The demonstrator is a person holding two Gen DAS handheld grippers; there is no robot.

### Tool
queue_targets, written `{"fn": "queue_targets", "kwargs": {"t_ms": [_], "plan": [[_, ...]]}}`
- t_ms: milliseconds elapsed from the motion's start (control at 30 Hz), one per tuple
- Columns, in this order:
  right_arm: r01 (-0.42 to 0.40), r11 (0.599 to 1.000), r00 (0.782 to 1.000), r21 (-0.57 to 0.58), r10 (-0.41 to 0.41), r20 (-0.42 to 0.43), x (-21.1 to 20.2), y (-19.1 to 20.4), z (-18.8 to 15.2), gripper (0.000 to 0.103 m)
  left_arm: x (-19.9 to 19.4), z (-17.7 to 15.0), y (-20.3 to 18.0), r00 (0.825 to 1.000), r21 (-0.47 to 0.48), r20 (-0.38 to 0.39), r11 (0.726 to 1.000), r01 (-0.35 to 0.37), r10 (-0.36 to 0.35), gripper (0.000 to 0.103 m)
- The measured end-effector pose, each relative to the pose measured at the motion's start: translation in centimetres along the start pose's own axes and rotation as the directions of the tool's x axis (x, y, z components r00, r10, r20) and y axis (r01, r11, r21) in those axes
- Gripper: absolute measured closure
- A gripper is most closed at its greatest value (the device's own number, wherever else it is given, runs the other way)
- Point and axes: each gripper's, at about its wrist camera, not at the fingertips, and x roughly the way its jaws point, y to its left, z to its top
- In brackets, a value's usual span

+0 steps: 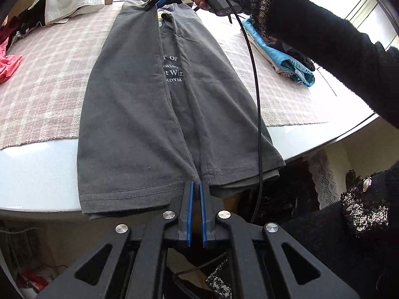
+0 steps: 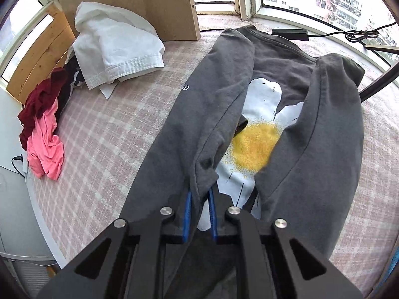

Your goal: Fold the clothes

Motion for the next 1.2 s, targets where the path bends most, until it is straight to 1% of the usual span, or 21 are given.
{"fn": "queue_targets", "kwargs": {"t_ms": [100,167,233,300,333,367,400,433,500,533,567,633,667,733,833,933,1000,1033,1067,1133,1200], "plan": [[0.068,0.997,0.998,-0.020,-0.068,0.003,0.0,0.1,0.1,0.092,0.7,0.1,-0.3,1.000,0.024,-0.016,1.000,0.009,-0.008,0.099],[0.078,0.997,0.997,-0.013,-0.078,-0.004,0.7,-0.4,0.0,0.092,1.5,0.1,-0.4,0.999,0.034,-0.034,0.999,0.011,-0.010,0.099],[0.097,0.995,0.995,-0.021,-0.098,-0.017,1.8,-0.7,-0.4,0.091,2.6,0.0,-0.1,0.997,0.031,-0.072,1.000,0.004,-0.002,0.098],[0.108,0.993,0.993,-0.047,-0.110,-0.053,3.2,-0.6,-0.7,0.088,2.5,0.0,-0.1,0.997,0.033,-0.075,0.999,0.014,-0.012,0.096],[0.114,0.992,0.993,-0.059,-0.116,-0.037,3.0,-0.5,-0.8,0.087,2.2,0.0,0.0,0.996,0.029,-0.085,0.999,0.015,-0.013,0.096],[0.125,0.990,0.991,-0.063,-0.128,-0.044,2.7,-0.4,-0.7,0.082,1.7,-0.1,0.2,0.996,0.021,-0.089,0.999,0.030,-0.028,0.096],[0.128,0.990,0.990,-0.060,-0.131,-0.047,2.0,-0.4,-0.6,0.081,0.7,-0.2,0.4,0.997,0.021,-0.077,0.999,0.027,-0.025,0.096],[0.131,0.990,0.990,-0.058,-0.134,-0.049,1.4,-0.4,-0.6,0.081,-0.4,-0.3,0.7,0.998,0.023,-0.063,0.999,0.022,-0.020,0.091],[0.139,0.988,0.990,-0.067,-0.140,-0.006,-1.3,0.0,-0.9,0.081,-2.3,-0.5,1.6,0.998,0.033,-0.024,0.998,-0.051,0.052,0.089],[0.106,0.991,0.994,-0.078,-0.106,0.005,-2.5,0.5,-1.6,0.080,-3.0,-0.6,2.5,0.996,0.018,-0.008,0.996,-0.092,0.092,0.085],[0.074,0.993,0.997,-0.090,-0.073,0.015,-3.8,0.9,-2.3,0.079,-3.3,-0.7,3.6,0.994,-0.011,-0.003,0.994,-0.107,0.107,0.081],[0.012,0.992,1.000,-0.123,-0.009,0.021,-5.7,2.3,-4.2,0.078,-3.4,-0.9,6.2,0.995,-0.102,-0.011,0.990,-0.102,0.102,0.080],[-0.017,0.989,1.000,-0.145,0.020,0.016,-6.3,3.1,-5.4,0.078,-3.3,-1.1,7.1,0.995,-0.132,-0.013,0.986,-0.098,0.097,0.080],[-0.042,0.980,0.999,-0.195,0.040,-0.016,-6.4,5.0,-8.4,0.078,-3.0,-1.5,8.4,0.996,-0.176,-0.017,0.980,-0.090,0.088,0.080],[-0.105,0.965,0.991,-0.238,0.082,-0.104,-4.9,7.3,-13.1,0.078,-2.6,-2.0,9.2,0.997,-0.206,-0.020,0.976,-0.072,0.069,0.077],[-0.127,0.950,0.982,-0.286,0.079,-0.172,-3.7,9.0,-17.1,0.078,-2.0,-2.1,9.0,0.998,-0.205,-0.018,0.977,-0.061,0.059,0.077],[-0.133,0.942,0.976,-0.309,0.070,-0.207,-2.8,9.8,-19.0,0.078,-1.6,-1.9,8.5,0.998,-0.185,-0.018,0.980,-0.068,0.065,0.093],[-0.131,0.938,0.973,-0.321,0.060,-0.221,-2.4,10.1,-19.8,0.078,-1.6,-1.9,8.2,0.997,-0.173,-0.015,0.982,-0.072,0.071,0.098],[-0.127,0.936,0.971,-0.329,0.050,-0.232,-2.1,10.2,-20.4,0.078,-1.6,-2.0,7.8,0.996,-0.155,-0.013,0.984,-0.084,0.083,0.098],[-0.114,0.928,0.974,-0.354,0.036,-0.222,-2.1,10.4,-21.0,0.078,-1.7,-2.4,6.9,0.994,-0.118,-0.010,0.987,-0.109,0.109,0.098],[-0.102,0.927,0.971,-0.361,0.014,-0.239,-2.1,10.4,-21.1,0.078,-1.2,-3.1,6.3,0.993,-0.095,-0.037,0.988,-0.119,0.116,0.098]]}}
